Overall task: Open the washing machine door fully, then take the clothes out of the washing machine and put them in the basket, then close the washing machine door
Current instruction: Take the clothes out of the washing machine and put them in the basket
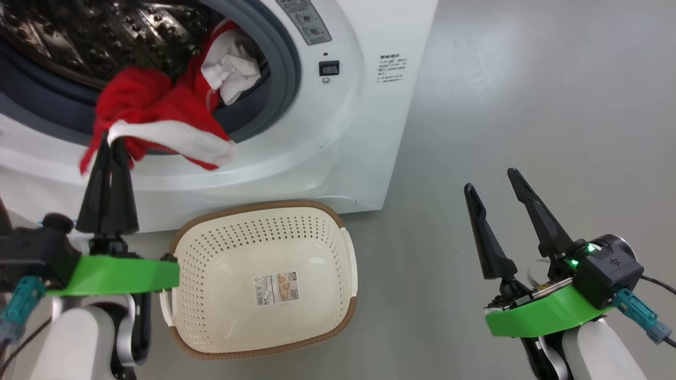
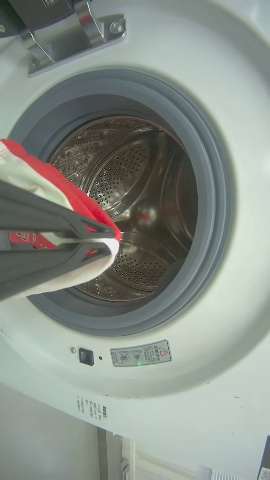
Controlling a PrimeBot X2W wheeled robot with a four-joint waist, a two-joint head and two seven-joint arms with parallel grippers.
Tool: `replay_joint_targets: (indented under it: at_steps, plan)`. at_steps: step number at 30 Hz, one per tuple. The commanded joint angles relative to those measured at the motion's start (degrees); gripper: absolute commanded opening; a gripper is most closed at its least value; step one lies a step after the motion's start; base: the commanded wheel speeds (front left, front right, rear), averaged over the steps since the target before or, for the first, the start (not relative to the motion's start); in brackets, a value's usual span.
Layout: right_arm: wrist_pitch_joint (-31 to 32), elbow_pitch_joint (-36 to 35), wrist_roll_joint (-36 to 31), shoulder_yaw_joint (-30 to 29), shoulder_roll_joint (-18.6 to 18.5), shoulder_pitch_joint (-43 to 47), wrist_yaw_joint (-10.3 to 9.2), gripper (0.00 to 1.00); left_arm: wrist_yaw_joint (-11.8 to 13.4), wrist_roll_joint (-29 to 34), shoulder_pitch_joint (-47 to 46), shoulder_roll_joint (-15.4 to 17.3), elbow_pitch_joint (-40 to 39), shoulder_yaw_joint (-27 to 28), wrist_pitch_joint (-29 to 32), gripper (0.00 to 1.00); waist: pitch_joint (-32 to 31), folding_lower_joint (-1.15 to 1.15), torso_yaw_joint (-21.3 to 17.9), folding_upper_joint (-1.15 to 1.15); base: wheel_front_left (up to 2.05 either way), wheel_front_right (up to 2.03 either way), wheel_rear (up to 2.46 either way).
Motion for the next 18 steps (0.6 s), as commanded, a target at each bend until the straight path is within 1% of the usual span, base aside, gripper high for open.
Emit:
replay_joint_targets:
  at_steps: [1,6,10,14,18]
  plan:
    - [-0.4,-1.4,1.0,0.8,0.1,0.5,0.26,1.0,0.7,-0.3,1.1,1.2,-3.2,1.7,0.6,0.0,-0.7,0.0,0.4,0.0,0.0,0.0,0.0]
    - [-0.4,-1.6,1.5,0.6,0.1,1.0,0.26,1.0,1.7,-0.5,4.2,0.9,-9.0,1.1,3.2,0.0,-1.1,0.0,0.8,0.0,0.0,0.0,0.0]
    - [-0.4,-1.7,1.7,0.1,0.1,1.5,0.26,1.0,2.0,-1.1,6.4,0.1,-11.8,0.0,5.2,0.0,-1.0,0.0,0.9,0.0,0.0,0.0,0.0]
    - [-0.4,-2.1,1.9,0.1,0.1,1.4,0.26,1.0,1.9,-2.1,7.9,-1.0,-12.9,-1.5,6.7,0.0,-0.1,0.0,0.8,0.0,0.0,0.0,0.0]
    - [-0.4,-2.2,1.6,0.3,0.1,1.1,0.26,1.0,1.6,-3.6,8.7,-2.4,-10.6,-2.5,7.4,0.0,1.0,0.0,0.7,0.0,0.0,0.0,0.0]
